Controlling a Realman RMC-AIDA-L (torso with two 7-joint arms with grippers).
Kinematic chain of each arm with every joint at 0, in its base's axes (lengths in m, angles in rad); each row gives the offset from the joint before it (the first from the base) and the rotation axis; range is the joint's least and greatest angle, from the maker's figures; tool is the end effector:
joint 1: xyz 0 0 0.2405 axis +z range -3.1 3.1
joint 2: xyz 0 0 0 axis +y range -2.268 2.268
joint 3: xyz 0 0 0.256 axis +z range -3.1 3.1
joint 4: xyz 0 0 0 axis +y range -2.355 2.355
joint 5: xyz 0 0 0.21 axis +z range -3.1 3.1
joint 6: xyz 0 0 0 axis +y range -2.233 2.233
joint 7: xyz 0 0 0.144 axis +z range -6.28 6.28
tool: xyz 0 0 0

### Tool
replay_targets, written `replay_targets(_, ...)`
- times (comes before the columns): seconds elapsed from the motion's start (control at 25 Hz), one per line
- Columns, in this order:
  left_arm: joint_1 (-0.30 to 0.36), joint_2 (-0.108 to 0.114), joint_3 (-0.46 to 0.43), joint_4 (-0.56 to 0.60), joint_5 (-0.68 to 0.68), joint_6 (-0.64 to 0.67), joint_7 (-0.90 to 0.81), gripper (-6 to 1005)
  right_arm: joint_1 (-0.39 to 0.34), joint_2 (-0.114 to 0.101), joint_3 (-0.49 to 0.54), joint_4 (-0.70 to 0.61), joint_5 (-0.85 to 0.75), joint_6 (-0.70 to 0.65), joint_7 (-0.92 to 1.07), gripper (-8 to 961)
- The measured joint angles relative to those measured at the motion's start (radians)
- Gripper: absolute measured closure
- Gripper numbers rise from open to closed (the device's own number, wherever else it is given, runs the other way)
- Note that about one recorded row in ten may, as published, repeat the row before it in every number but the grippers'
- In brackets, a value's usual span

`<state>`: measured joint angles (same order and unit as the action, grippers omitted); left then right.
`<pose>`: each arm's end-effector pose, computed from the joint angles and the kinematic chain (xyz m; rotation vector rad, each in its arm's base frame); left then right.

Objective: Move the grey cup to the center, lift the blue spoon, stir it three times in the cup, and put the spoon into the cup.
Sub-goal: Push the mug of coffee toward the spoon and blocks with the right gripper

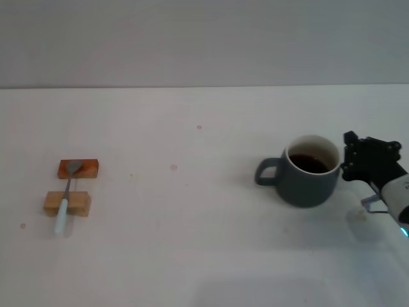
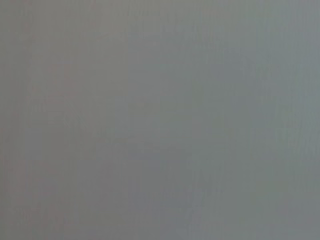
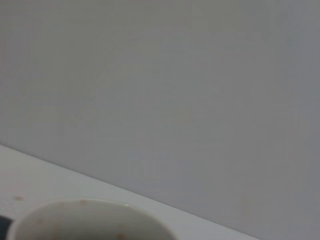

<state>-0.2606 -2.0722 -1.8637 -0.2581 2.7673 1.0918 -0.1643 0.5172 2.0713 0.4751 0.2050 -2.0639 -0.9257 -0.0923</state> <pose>-0.4210 0.2821 0.0898 -0.9648 -0.6934 -0.5856 0.3151 0.3428 -0.0644 -1.9033 0.4034 0.3916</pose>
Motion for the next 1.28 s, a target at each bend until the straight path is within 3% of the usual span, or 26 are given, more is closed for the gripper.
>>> replay_targets(0.52, 0.000, -0.001, 0.000, 0.006, 0.000, 0.008, -0.021, 197, 0.073, -0.001, 0.001, 0.024, -0.179, 0.028, 0.099, 952)
replay_targets(1.28, 0.004, 0.002, 0.000, 0.001, 0.000, 0.009, -0.020, 198, 0.114, 0.002, 0.007, 0.099, -0.239, 0.075, 0.115, 953)
